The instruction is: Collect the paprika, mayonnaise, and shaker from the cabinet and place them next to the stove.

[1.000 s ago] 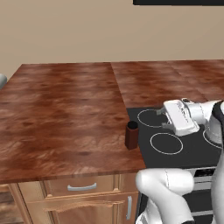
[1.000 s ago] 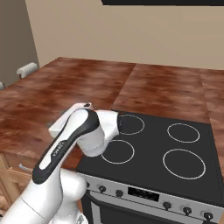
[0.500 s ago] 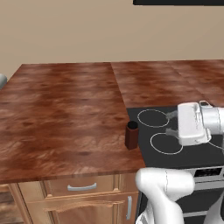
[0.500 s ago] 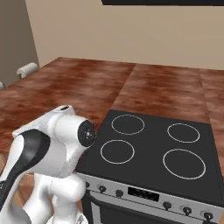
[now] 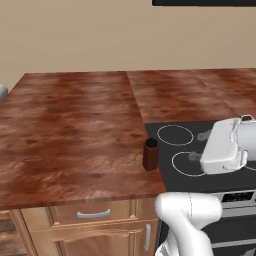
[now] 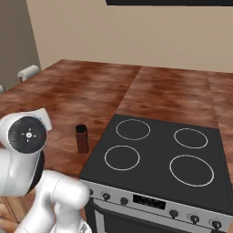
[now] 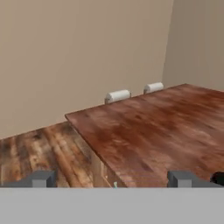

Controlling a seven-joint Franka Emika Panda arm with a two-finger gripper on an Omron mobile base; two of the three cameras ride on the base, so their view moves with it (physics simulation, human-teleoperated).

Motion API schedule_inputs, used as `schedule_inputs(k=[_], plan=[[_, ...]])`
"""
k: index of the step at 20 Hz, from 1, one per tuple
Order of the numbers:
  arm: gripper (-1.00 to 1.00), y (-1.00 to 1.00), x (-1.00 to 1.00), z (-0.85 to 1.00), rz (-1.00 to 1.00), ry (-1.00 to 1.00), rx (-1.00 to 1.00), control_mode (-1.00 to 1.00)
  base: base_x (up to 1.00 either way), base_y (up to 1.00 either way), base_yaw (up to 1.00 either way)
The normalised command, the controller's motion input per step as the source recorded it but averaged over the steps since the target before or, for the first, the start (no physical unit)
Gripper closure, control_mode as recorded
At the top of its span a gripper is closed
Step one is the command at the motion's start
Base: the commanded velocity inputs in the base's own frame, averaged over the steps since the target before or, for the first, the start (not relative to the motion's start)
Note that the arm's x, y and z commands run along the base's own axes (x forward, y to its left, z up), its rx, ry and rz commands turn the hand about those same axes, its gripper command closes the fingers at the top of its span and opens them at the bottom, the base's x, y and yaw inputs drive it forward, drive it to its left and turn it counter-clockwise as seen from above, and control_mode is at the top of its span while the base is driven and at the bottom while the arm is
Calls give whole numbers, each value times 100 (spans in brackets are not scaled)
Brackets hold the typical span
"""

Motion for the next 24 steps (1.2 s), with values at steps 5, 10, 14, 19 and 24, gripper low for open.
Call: schedule_inputs(k=[5,10,14,19,24], plan=[[-100,0,-12,-5,0,0,0,100,-61,-2,0],[-100,0,0,0,0,0,0,100,-97,-23,-17],[-100,0,0,0,0,0,0,100,-57,-11,-54],[-100,0,0,0,0,0,0,100,-10,-1,-67],[-100,0,0,0,0,0,0,100,0,-7,-68]])
